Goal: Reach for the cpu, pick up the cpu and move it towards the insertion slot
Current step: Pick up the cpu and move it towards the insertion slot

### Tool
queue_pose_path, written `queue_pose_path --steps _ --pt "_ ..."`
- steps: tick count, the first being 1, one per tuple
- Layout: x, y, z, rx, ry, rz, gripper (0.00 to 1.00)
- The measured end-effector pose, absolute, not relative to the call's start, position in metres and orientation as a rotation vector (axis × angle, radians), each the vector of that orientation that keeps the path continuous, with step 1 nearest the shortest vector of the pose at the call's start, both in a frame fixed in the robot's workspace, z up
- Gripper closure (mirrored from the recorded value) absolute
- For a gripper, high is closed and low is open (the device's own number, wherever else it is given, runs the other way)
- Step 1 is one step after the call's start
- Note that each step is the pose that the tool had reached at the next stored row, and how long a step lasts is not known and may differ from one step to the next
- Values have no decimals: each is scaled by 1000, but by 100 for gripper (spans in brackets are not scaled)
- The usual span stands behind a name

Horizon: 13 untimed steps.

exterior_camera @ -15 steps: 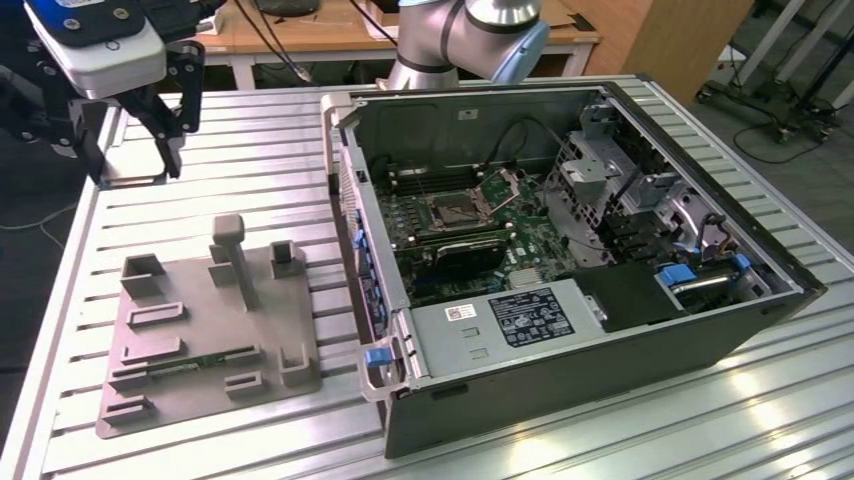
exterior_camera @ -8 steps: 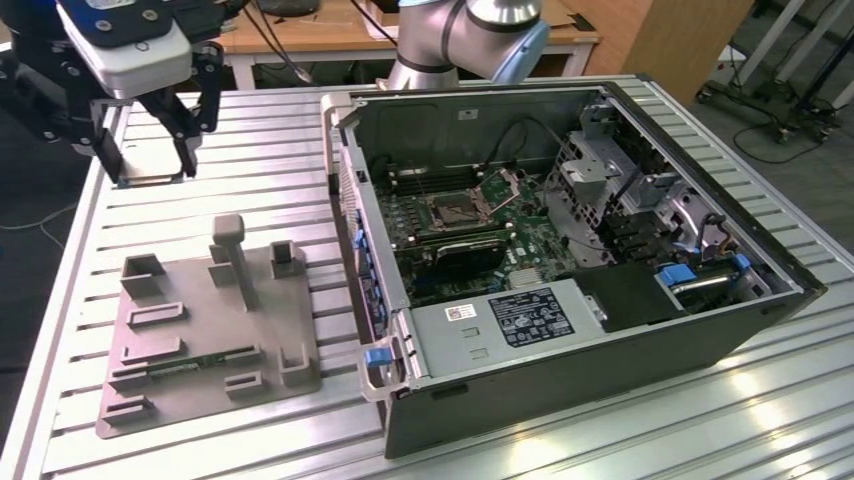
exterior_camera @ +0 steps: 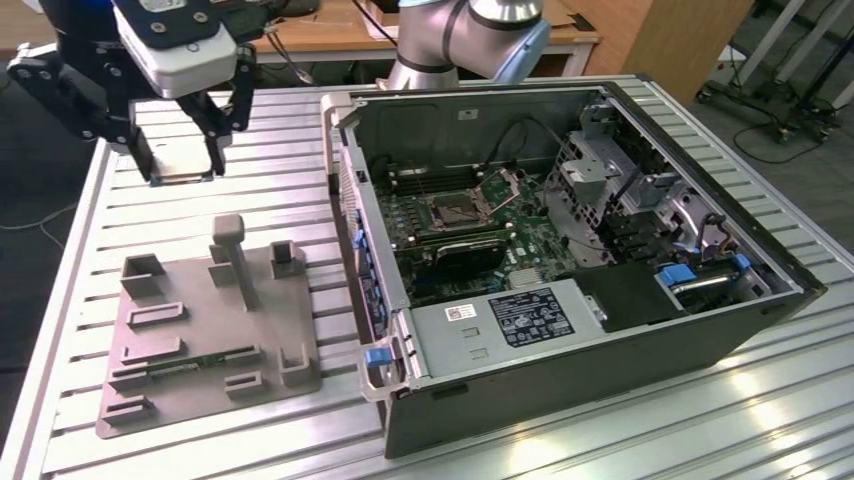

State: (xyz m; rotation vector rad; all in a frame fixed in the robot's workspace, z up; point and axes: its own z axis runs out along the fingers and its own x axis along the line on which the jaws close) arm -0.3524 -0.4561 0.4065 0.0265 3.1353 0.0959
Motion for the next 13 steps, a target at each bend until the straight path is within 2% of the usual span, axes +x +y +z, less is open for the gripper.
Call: queue_pose_path --steps 13 --pt "-344 -456 404 38 3135 97 45"
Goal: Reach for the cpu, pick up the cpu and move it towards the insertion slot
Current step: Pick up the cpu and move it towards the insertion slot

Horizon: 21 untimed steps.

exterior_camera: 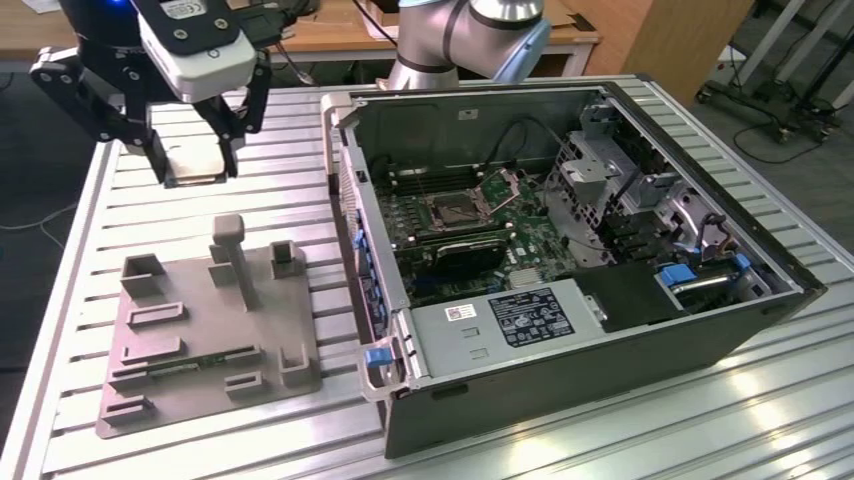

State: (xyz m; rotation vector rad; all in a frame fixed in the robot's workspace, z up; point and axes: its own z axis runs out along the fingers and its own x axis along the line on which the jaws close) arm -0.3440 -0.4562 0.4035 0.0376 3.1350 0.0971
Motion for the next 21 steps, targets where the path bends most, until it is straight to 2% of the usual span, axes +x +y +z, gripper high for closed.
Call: queue_pose_path --steps 21 --pt "-331 -455 396 38 3135 110 45"
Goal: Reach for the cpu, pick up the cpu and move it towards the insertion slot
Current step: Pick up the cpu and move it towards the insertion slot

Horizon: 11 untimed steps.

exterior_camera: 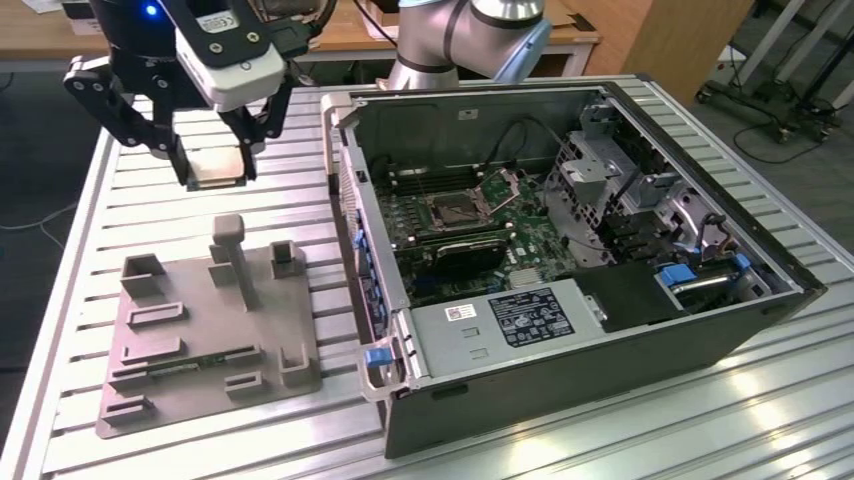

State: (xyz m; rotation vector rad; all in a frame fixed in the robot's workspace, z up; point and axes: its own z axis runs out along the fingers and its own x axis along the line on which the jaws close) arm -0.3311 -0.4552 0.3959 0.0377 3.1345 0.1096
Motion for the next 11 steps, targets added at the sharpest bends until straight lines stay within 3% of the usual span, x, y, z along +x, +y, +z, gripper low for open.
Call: queue_pose_path --steps 11 --pt "-326 -454 390 38 3134 129 45"
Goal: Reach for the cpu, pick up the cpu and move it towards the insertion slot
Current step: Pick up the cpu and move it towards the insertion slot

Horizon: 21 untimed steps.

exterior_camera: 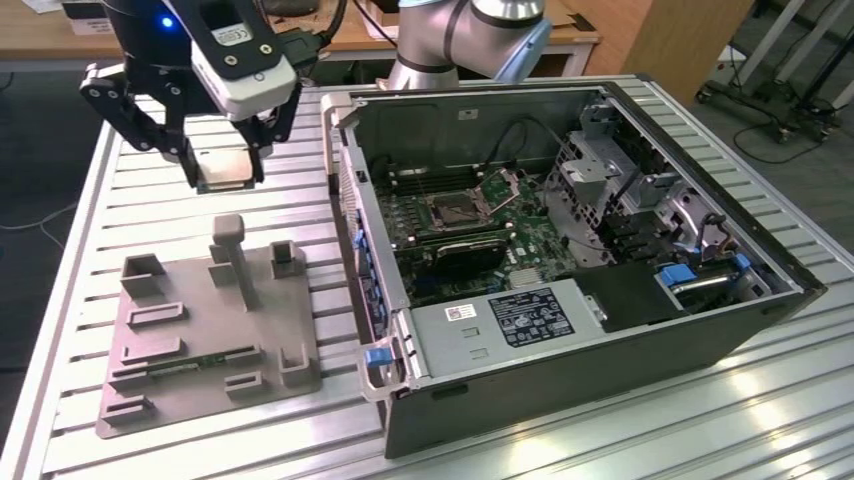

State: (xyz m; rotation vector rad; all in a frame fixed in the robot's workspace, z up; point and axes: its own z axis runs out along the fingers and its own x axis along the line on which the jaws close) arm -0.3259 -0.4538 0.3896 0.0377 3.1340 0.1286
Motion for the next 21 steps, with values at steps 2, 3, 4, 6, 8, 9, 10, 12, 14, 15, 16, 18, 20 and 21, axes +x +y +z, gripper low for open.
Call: queue_pose_path --steps 2,3,4,6,8,9,10,12,14,15,16,18,20,21 --pt "-323 -454 389 38 3134 133 45" --pt "-321 -454 389 38 3134 133 45" --pt "-320 -454 388 38 3134 134 45" --pt "-317 -454 388 38 3134 135 45" --pt "-316 -454 387 38 3134 135 45" --pt "-316 -453 387 38 3134 135 45" --pt "-316 -453 387 38 3134 135 45" --pt "-315 -453 387 38 3134 135 45" --pt "-314 -453 387 38 3134 135 45" --pt "-314 -453 386 38 3134 135 45" --pt "-314 -453 386 39 3134 134 45" --pt "-314 -453 385 39 3134 135 45" --pt "-312 -453 385 40 3134 134 45" --pt "-311 -453 385 41 3134 134 45"
